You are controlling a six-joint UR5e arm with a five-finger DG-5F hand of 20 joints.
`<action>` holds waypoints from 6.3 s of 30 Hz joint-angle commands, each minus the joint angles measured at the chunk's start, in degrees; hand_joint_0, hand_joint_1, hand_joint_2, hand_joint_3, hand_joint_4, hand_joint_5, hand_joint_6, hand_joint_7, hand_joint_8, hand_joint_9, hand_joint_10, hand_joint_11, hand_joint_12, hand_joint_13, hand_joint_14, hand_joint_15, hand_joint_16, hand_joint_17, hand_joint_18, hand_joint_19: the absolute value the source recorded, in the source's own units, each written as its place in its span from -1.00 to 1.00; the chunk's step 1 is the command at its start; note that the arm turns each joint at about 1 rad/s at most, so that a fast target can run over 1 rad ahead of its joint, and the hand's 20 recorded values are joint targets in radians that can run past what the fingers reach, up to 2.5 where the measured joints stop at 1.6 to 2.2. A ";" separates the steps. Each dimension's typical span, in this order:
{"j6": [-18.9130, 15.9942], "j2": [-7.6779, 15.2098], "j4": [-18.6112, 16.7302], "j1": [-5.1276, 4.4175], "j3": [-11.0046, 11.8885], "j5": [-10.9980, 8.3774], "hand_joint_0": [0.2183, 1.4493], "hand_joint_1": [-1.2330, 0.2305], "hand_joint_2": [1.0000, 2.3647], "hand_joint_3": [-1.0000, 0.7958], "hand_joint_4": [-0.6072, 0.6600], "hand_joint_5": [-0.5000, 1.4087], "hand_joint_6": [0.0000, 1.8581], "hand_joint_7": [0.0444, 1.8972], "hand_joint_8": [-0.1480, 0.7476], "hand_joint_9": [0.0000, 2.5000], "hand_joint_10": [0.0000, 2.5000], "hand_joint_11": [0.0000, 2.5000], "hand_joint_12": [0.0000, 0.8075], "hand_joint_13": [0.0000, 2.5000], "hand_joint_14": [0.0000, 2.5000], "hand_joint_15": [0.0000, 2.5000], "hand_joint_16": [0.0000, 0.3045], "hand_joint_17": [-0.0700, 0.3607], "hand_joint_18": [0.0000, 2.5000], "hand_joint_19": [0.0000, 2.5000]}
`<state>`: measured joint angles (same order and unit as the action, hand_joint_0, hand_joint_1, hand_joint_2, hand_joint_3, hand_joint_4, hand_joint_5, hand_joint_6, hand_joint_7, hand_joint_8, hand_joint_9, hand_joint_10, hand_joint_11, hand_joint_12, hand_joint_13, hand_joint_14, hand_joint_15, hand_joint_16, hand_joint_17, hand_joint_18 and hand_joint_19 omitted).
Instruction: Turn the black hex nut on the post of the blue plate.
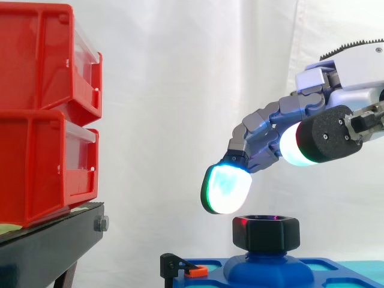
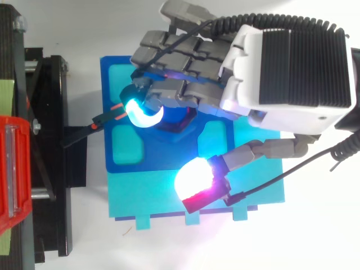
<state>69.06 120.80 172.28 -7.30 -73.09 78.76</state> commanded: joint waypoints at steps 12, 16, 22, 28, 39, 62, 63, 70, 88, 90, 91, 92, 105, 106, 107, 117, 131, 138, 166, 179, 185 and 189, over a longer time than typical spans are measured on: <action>1.78 2.60 -3.27 0.00 0.58 0.61 -0.62 0.14 -1.00 -0.44 0.34 -0.69 -0.46 -0.17 -0.05 -0.76 -1.00 -1.00 -0.03 -0.98 -1.00 -1.00 -0.58 -0.01 -1.00 -1.00; 2.22 2.86 -3.09 0.18 0.49 0.96 -0.61 0.13 -1.00 -0.44 0.35 -0.68 -0.46 -0.16 -0.05 -0.75 -1.00 -1.00 -0.03 -0.98 -1.00 -1.00 -0.59 -0.02 -1.00 -1.00; 3.10 2.77 -1.68 1.06 0.49 3.24 -0.60 0.13 -1.00 -0.44 0.35 -0.68 -0.46 -0.16 -0.05 -0.75 -1.00 -1.00 -0.04 -0.98 -1.00 -1.00 -0.59 -0.02 -1.00 -1.00; 3.36 2.77 -1.24 1.94 0.49 5.18 -0.60 0.13 -1.00 -0.44 0.36 -0.68 -0.46 -0.16 -0.05 -0.74 -1.00 -1.00 -0.04 -0.98 -1.00 -1.00 -0.59 -0.02 -1.00 -1.00; 3.36 2.77 -0.89 4.22 0.58 9.04 -0.60 0.13 -1.00 -0.44 0.36 -0.68 -0.46 -0.16 -0.05 -0.74 -1.00 -1.00 -0.04 -0.97 -1.00 -1.00 -0.59 -0.03 -1.00 -1.00; 4.24 2.77 6.49 8.27 7.96 16.07 -0.58 0.10 -1.00 -0.44 0.36 -0.67 -0.46 -0.15 -0.05 -0.71 -1.00 -1.00 -0.06 -0.96 -1.00 -1.00 -0.61 -0.06 -1.00 -0.99; 4.24 2.77 6.31 8.00 7.96 16.07 -0.58 0.10 -1.00 -0.44 0.36 -0.67 -0.46 -0.15 -0.05 -0.71 -1.00 -1.00 -0.06 -0.96 -1.00 -1.00 -0.61 -0.05 -1.00 -0.99; 4.33 2.86 4.03 6.33 7.96 15.37 -0.62 -0.09 -1.00 -0.44 0.35 -0.68 -0.46 -0.15 -0.06 -0.74 -1.00 -1.00 -0.04 -0.98 -1.00 -1.00 -0.59 -0.03 -1.00 -1.00; 3.62 6.99 0.69 3.52 8.23 14.05 -0.59 -0.41 -1.00 -0.44 0.32 -0.69 -0.46 -0.12 -0.11 -0.77 -1.00 -1.00 -0.07 -0.95 -1.00 -1.00 -0.61 -0.06 -1.00 -1.00; 3.71 6.99 0.87 3.52 8.23 14.05 -0.60 -0.37 -1.00 -0.44 0.33 -0.69 -0.46 -0.12 -0.10 -0.77 -1.00 -0.99 -0.06 -0.95 -1.00 -1.00 -0.61 -0.05 -1.00 -1.00; 3.71 6.99 0.87 3.52 8.23 14.05 -0.60 -0.33 -1.00 -0.44 0.33 -0.69 -0.46 -0.12 -0.09 -0.77 -1.00 -0.99 -0.06 -0.95 -1.00 -1.00 -0.61 -0.05 -1.00 -1.00; 3.71 6.99 0.78 3.52 8.23 14.05 -0.60 -0.33 -1.00 -0.44 0.33 -0.69 -0.46 -0.12 -0.09 -0.76 -1.00 -0.99 -0.06 -0.95 -1.00 -1.00 -0.61 -0.05 -1.00 -1.00; 3.71 6.99 3.41 4.40 8.14 15.28 -0.62 0.05 -1.00 -0.44 0.41 -0.66 -0.46 -0.03 -0.03 -0.75 -1.00 -1.00 -0.02 -0.96 -1.00 -1.00 -0.59 -0.03 -1.00 -1.00; 3.71 6.99 3.41 4.49 8.14 15.37 -0.62 0.06 -1.00 -0.44 0.41 -0.66 -0.46 -0.02 -0.03 -0.75 -1.00 -1.00 -0.02 -0.96 -1.00 -1.00 -0.59 -0.03 -1.00 -1.00; 3.71 6.90 3.41 4.75 8.14 15.81 -0.62 0.06 -1.00 -0.44 0.41 -0.66 -0.46 -0.02 -0.03 -0.75 -1.00 -1.00 -0.02 -0.96 -1.00 -1.00 -0.59 -0.03 -1.00 -1.00; 4.24 6.90 3.15 6.95 8.14 19.06 -0.62 0.08 -1.00 -0.44 0.42 -0.66 -0.46 -0.02 -0.02 -0.75 -1.00 -1.00 -0.02 -0.95 -1.00 -1.00 -0.60 -0.03 -1.00 -1.00; 4.59 6.90 3.24 9.23 8.14 22.14 -0.62 0.07 -1.00 -0.44 0.41 -0.66 -0.46 -0.02 -0.02 -0.74 -1.00 -0.99 -0.02 -0.95 -1.00 -1.00 -0.60 -0.03 -1.00 -1.00; 4.50 6.90 3.41 10.55 8.14 24.16 -0.63 0.07 -1.00 -0.44 0.41 -0.66 -0.46 -0.02 -0.02 -0.74 -1.00 -0.99 -0.01 -0.95 -1.00 -1.00 -0.59 -0.03 -1.00 -1.00; 3.18 6.99 5.00 9.23 12.62 23.28 -0.63 0.07 -1.00 -0.44 0.42 -0.66 -0.46 -0.03 -0.02 -0.73 -1.00 -0.98 -0.02 -0.95 -1.00 -1.00 -0.59 -0.03 -1.00 -1.00; 3.18 6.99 4.47 6.42 12.01 19.68 -0.62 0.06 -1.00 -0.44 0.42 -0.66 -0.46 -0.03 -0.02 -0.72 -1.00 -0.98 -0.02 -0.95 -1.00 -1.00 -0.59 -0.03 -1.00 -1.00; 2.83 6.99 3.94 5.45 10.43 17.83 -0.62 0.05 -1.00 -0.44 0.42 -0.66 -0.46 -0.03 -0.02 -0.72 -1.00 -0.99 -0.02 -0.95 -1.00 -1.00 -0.59 -0.03 -1.00 -1.00; 2.48 6.99 3.94 4.84 10.34 16.78 -0.62 0.05 -1.00 -0.44 0.42 -0.66 -0.46 -0.03 -0.02 -0.72 -1.00 -0.99 -0.02 -0.95 -1.00 -1.00 -0.60 -0.03 -1.00 -1.00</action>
<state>71.74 127.79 176.27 -2.02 -62.52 96.25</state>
